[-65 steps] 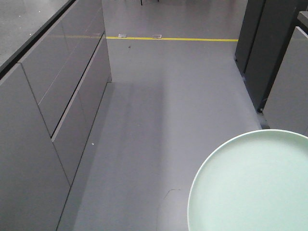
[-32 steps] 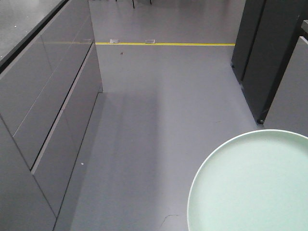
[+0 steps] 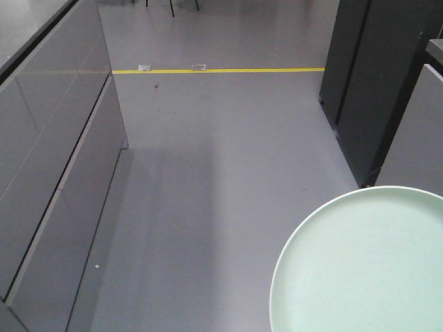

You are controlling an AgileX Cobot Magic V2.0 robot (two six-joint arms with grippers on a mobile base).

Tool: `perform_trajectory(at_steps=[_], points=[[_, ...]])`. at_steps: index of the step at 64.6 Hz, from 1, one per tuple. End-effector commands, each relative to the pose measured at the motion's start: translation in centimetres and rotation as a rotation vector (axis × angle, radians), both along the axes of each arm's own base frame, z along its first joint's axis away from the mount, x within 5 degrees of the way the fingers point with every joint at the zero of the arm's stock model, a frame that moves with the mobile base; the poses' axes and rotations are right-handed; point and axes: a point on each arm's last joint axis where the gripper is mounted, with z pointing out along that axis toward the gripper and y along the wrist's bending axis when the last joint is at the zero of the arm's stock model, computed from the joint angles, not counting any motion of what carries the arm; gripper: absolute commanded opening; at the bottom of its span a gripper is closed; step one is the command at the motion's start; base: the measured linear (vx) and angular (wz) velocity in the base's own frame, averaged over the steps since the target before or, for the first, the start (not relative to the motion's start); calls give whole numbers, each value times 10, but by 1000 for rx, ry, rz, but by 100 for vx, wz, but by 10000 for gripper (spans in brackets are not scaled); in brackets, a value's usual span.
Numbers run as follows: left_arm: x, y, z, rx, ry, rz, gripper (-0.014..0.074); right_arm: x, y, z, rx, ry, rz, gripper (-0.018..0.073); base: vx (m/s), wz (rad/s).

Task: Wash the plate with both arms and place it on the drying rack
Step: 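Hold the plate in the right gripper while turning toward the sink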

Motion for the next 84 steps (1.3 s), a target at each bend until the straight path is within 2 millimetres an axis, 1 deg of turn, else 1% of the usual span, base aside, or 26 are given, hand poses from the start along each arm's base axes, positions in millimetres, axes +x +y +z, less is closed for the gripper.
perform_trajectory(at_steps=[1,49,84], points=[[-1,-1,2,-10,-66,-14,-6,3,0,13,29,-80,-10,-2,29,-8],[-1,-1,2,-10,-66,-14,-6,3,0,13,29,-80,-10,-2,27,-9],[-1,-1,2,-10,-66,-14,-6,3,0,13,29,-80,-10,-2,21,-38]])
